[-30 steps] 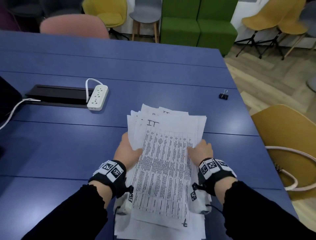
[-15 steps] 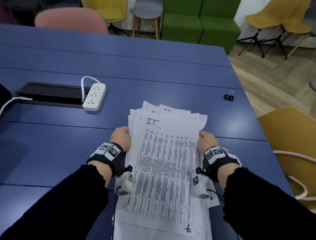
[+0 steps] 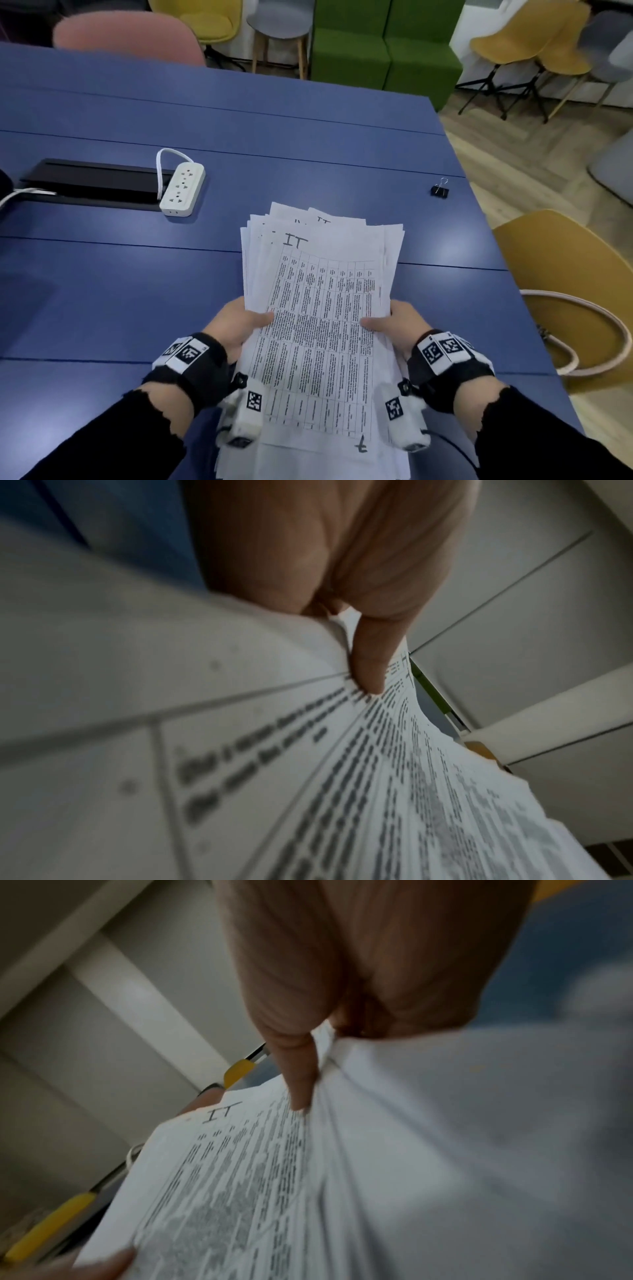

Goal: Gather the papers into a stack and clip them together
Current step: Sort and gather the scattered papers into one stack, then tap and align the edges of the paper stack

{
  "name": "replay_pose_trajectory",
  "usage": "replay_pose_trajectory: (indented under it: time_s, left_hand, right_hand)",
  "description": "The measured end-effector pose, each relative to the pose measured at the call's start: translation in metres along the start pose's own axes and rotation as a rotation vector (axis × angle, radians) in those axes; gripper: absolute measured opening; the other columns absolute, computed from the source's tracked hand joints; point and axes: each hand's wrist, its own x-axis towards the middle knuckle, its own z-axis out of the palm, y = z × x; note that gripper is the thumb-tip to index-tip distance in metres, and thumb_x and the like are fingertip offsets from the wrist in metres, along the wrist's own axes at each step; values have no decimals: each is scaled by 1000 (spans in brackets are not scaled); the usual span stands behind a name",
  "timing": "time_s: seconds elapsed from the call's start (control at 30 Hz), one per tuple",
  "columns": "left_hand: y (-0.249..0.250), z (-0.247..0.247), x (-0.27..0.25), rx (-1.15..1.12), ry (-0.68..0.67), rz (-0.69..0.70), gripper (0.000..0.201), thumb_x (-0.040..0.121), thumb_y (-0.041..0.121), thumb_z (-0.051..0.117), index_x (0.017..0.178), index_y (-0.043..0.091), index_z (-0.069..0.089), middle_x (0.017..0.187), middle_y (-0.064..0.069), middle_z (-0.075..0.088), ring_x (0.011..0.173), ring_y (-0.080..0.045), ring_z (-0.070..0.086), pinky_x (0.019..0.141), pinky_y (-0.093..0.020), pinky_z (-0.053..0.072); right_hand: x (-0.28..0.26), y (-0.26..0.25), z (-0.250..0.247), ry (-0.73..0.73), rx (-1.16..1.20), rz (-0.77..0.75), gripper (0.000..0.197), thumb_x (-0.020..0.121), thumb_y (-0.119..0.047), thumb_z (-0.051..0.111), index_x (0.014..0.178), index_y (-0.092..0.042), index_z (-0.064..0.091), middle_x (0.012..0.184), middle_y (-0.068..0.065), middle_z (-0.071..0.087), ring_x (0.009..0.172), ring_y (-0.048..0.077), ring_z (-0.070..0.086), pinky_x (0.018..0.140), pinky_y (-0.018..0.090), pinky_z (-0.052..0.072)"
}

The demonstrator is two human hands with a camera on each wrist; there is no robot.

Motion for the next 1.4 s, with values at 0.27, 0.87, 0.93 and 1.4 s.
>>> replay_pose_trajectory:
  time_s: [0.27,0.87,0.93,1.4]
  left_hand:
    - [15,0,-28,-57,17,233,31,87,-5,61,114,10,64,113,-13,71,109,-30,66,98,-49,48]
    - [25,20,-37,36,-28,-263,22,96,1,50,113,-10,59,98,-29,70,71,-39,72,54,-47,58]
    - [23,21,-39,44,-62,-288,26,98,0,45,119,-13,55,108,-31,67,77,-41,71,55,-49,59]
    - [136,66,-92,74,104,522,43,90,27,62,128,9,56,120,-5,68,110,-22,64,99,-42,48]
  right_hand:
    - [-21,-6,-8,-99,375,-140,42,74,-2,76,113,-13,63,107,3,72,94,14,71,78,26,54]
    - [-27,2,-10,-160,-388,-126,35,88,-27,63,120,-11,62,117,7,67,106,25,63,90,30,48]
    - [-25,7,-8,-137,-372,-134,33,89,-25,62,120,-14,61,117,4,67,105,23,63,89,29,48]
    - [-94,-100,-81,362,57,-726,19,93,-19,55,109,-12,64,101,-2,69,97,14,64,89,30,50]
